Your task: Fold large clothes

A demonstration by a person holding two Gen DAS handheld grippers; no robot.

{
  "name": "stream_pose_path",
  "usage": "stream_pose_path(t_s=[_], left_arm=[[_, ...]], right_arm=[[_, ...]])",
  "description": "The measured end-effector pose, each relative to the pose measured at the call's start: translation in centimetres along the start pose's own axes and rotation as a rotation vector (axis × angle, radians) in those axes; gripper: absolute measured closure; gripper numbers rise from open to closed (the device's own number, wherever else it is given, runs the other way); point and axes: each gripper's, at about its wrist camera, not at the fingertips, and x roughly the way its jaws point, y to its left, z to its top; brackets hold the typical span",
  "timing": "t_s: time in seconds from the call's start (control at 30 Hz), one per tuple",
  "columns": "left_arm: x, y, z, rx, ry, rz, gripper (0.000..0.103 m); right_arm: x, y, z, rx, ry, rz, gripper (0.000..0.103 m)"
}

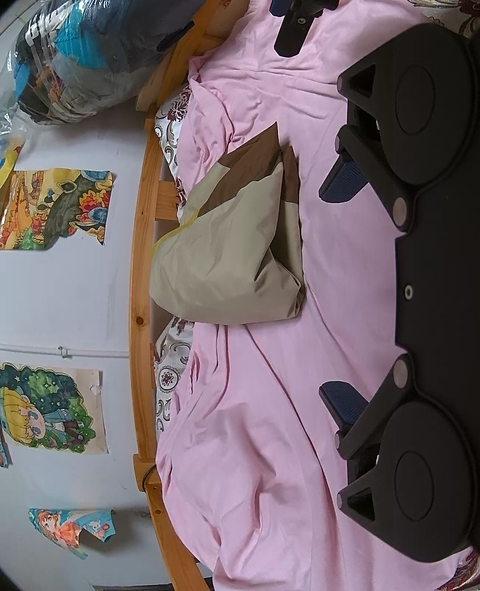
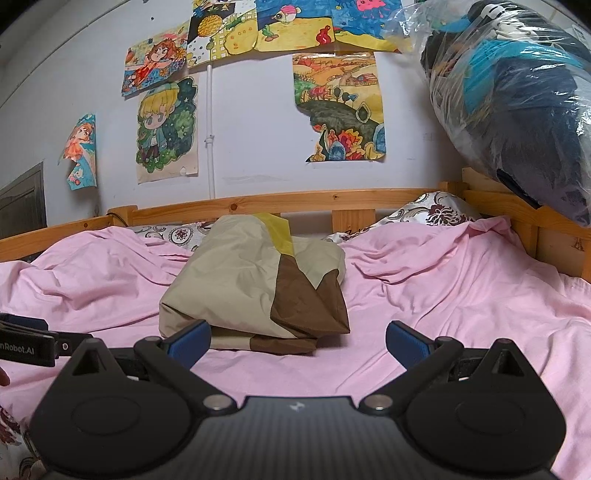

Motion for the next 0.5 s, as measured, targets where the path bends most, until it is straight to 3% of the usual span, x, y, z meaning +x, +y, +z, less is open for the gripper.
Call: stream_pose_path(t_s=[0.5], left_arm=[[-0.05, -0.13, -0.01, 0.002, 0.0, 0.002, 0.001]], right_arm=[[-0.04, 0.02, 0.01, 0.002, -0.001, -0.001, 0.0]])
